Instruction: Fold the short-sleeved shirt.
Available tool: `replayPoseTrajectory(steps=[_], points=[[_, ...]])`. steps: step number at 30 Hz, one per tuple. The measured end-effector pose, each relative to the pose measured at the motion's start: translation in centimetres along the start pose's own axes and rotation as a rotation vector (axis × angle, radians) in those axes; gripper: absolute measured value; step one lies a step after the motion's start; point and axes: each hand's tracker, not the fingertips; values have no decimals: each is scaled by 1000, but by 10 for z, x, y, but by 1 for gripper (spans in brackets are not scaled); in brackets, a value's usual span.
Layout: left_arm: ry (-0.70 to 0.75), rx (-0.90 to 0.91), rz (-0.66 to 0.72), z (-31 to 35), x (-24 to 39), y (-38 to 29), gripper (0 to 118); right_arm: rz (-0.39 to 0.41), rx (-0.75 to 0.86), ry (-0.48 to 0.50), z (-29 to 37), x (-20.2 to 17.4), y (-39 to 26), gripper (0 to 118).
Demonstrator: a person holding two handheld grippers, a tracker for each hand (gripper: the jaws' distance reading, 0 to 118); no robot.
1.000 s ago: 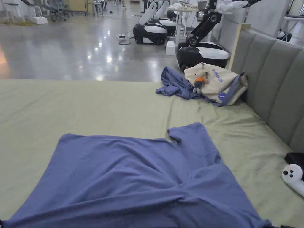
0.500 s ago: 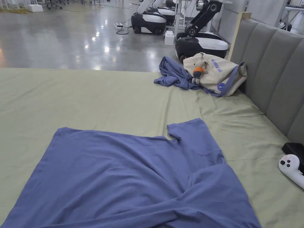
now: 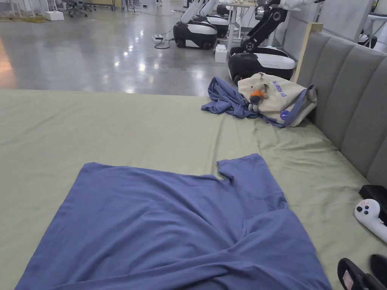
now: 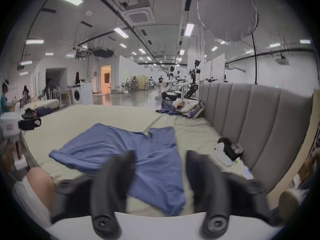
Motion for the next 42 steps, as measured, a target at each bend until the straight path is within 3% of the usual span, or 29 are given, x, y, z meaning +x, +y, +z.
replayPoseTrajectory(steps=[1, 3, 5, 11, 12, 13, 14, 15, 17, 21, 25, 28, 39, 40, 42], points=[[11, -17, 21, 4, 1, -8, 0, -39, 5, 32, 0, -4, -6, 2], [-57, -83, 22, 0, 0, -17, 0, -19, 20, 16, 0, -8, -14, 2], [-42, -75, 1, -1, 2, -26, 0, -6, -22, 61, -6, -10, -15, 2], [-105, -111, 77, -48, -32, -25, 1, -43, -45, 80, -17, -11, -17, 2], [-130, -136, 74, -67, -37, -20, 13, -43, -51, 90, -18, -9, -16, 2], [-142, -136, 59, -88, -42, -14, 46, -44, -56, 94, -18, -9, -16, 2], [-142, -148, 38, -113, -41, -4, 102, -46, -61, 98, -18, -8, -16, 2], [-129, -205, -18, -146, -44, 3, 117, -47, -65, 103, -19, -9, -16, 2], [-146, -220, -80, -209, -51, 16, 116, -43, -77, 112, -22, -9, -17, 2], [-199, -367, -41, -348, -62, 45, 116, -28, -96, 114, -26, -9, -18, 2], [-108, -490, -51, -464, -72, 50, 116, -36, -129, 113, -33, -7, -18, 2], [-75, -600, 10, -514, -72, 42, 116, -42, -154, 107, -38, -10, -15, 2], [-57, -739, -8, -545, -59, 3, 113, -54, -184, 106, -41, -8, -17, 2], [-64, -739, -13, -543, -57, 3, 105, -56, -186, 104, -41, -8, -17, 2], [-27, -684, -126, -529, -48, 4, 79, -66, -187, 103, -41, -7, -18, 2]])
